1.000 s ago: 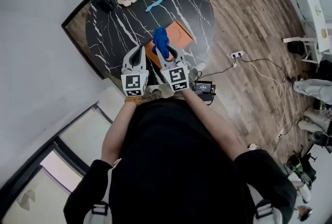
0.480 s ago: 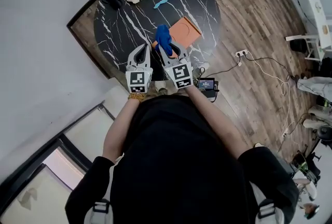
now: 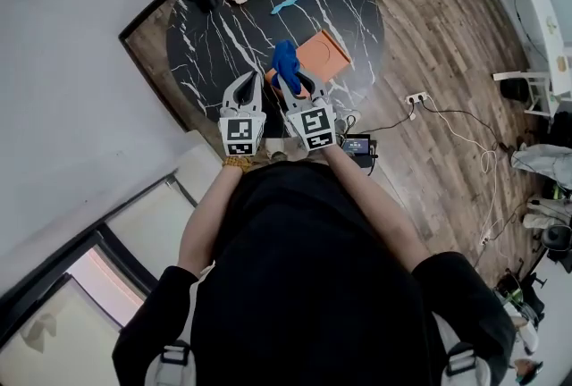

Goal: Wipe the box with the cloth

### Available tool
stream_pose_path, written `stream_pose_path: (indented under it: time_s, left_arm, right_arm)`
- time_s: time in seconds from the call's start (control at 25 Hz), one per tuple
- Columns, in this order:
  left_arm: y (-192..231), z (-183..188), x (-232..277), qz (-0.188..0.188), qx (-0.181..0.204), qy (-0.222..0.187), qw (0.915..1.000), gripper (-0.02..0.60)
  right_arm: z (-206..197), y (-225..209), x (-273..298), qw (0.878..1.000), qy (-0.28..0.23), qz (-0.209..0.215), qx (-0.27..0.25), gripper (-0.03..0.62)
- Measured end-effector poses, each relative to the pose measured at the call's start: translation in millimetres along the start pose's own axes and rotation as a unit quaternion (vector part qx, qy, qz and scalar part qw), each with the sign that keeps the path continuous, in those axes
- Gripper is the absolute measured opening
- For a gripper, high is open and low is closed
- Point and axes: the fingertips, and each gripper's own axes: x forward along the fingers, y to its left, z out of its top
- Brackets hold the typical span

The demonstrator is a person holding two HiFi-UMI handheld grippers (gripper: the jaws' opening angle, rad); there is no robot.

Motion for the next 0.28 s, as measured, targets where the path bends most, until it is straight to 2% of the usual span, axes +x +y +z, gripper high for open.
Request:
stream_pose_path:
  time_s: [0.28]
  left_arm:
    - [0.8, -8.2, -1.9, 0.003, -0.006, 0.017, 0.9998, 0.006]
  right_arm:
    - [-5.8, 4.9, -1.8, 1.000, 0.010, 0.009, 0.001, 0.084]
